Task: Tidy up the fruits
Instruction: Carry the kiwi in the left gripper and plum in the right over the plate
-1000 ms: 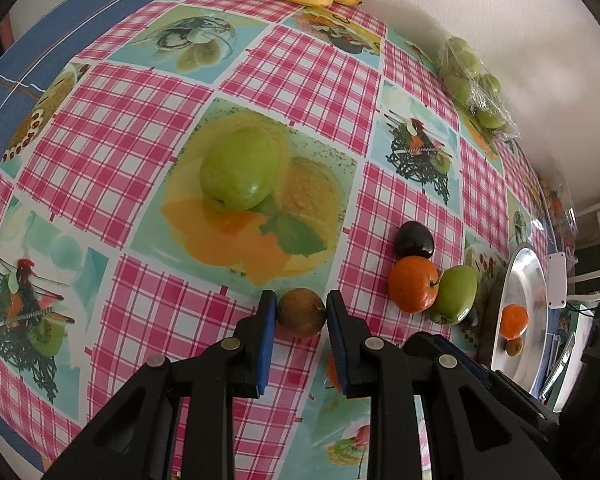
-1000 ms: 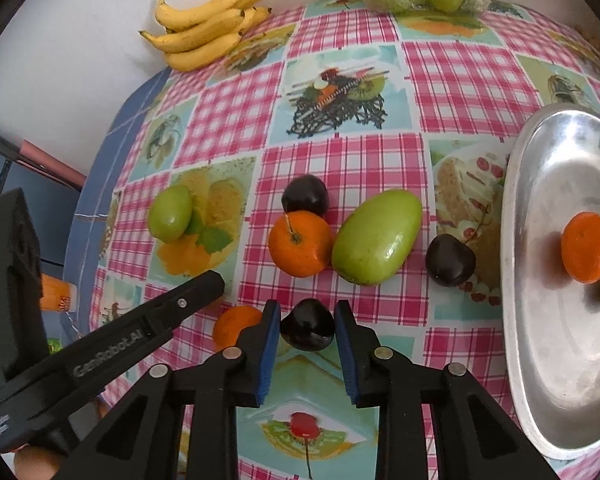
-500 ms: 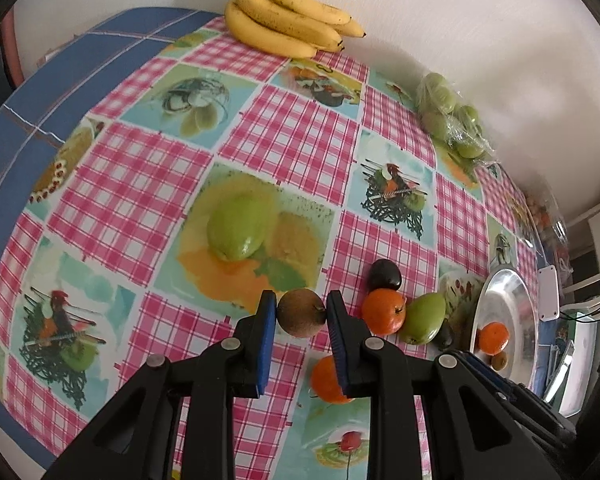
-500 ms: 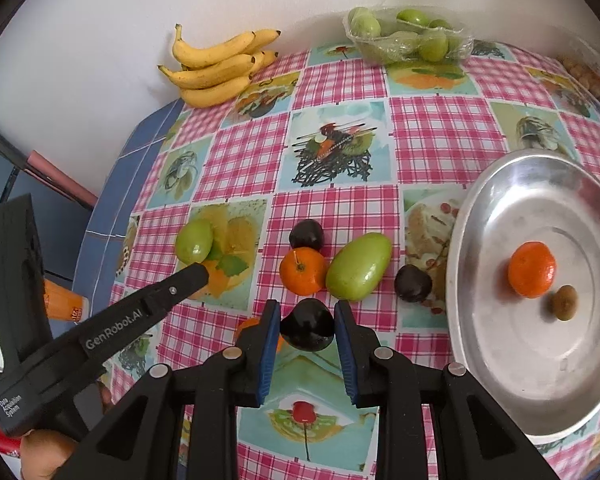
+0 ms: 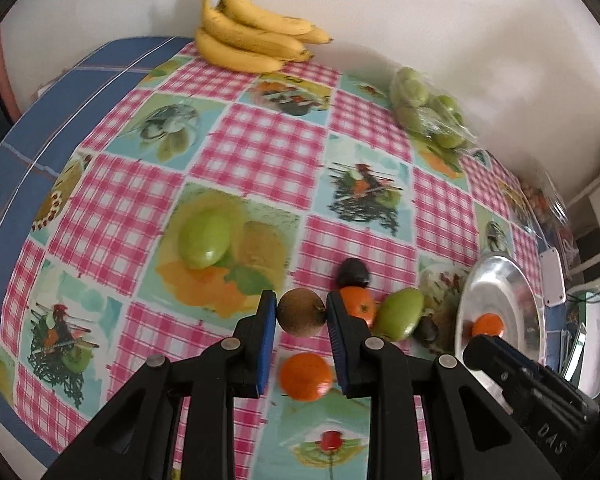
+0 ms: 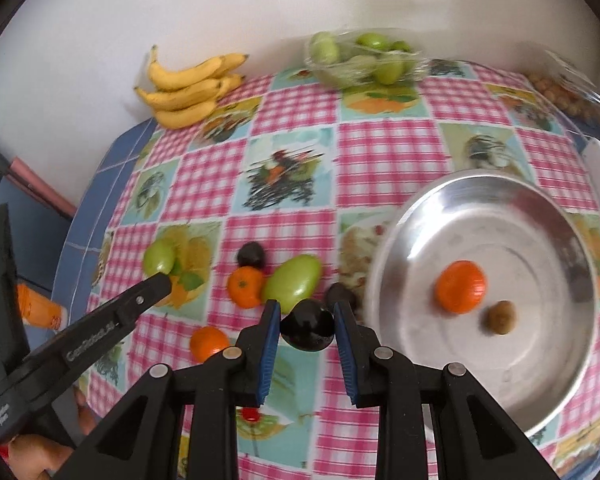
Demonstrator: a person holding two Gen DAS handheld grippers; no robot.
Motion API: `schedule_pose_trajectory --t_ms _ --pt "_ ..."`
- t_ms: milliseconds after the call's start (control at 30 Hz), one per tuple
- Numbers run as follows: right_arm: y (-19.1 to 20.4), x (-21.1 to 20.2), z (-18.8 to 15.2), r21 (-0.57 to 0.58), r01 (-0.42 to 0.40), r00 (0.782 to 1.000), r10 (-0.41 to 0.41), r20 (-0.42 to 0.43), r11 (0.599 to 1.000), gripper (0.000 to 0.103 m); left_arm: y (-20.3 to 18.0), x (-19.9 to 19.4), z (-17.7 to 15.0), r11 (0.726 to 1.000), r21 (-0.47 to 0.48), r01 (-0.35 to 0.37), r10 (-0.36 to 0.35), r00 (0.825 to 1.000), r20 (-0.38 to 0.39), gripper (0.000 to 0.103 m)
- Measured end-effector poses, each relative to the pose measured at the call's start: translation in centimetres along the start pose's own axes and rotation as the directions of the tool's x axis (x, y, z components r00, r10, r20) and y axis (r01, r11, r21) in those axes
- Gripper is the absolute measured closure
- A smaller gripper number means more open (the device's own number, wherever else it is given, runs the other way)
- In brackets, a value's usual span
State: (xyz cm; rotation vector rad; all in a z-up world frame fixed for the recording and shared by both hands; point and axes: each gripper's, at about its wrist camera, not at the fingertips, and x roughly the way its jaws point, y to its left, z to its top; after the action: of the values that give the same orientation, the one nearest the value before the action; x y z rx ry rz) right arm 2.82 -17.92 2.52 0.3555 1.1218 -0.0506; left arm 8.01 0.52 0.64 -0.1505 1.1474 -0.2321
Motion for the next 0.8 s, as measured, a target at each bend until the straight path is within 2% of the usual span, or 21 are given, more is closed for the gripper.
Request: schedule_pose_trajectory --t_ms 333,800 --pt "-5.7 -2.1 0.5 0.104 0.057 0.997 -0.061 0.036 0.993 0.073 -6.6 -0.5 -1.3 0.988 0.152 0.030 -0.033 0.999 0.017 0.077" --pt "-14.5 -3.9 -0.6 0.258 0.145 0.987 -0.159 0.036 0.955 0.073 -15.6 1.3 -5.3 0.930 0.355 0.099 -0.089 0.995 -0.044 0.077"
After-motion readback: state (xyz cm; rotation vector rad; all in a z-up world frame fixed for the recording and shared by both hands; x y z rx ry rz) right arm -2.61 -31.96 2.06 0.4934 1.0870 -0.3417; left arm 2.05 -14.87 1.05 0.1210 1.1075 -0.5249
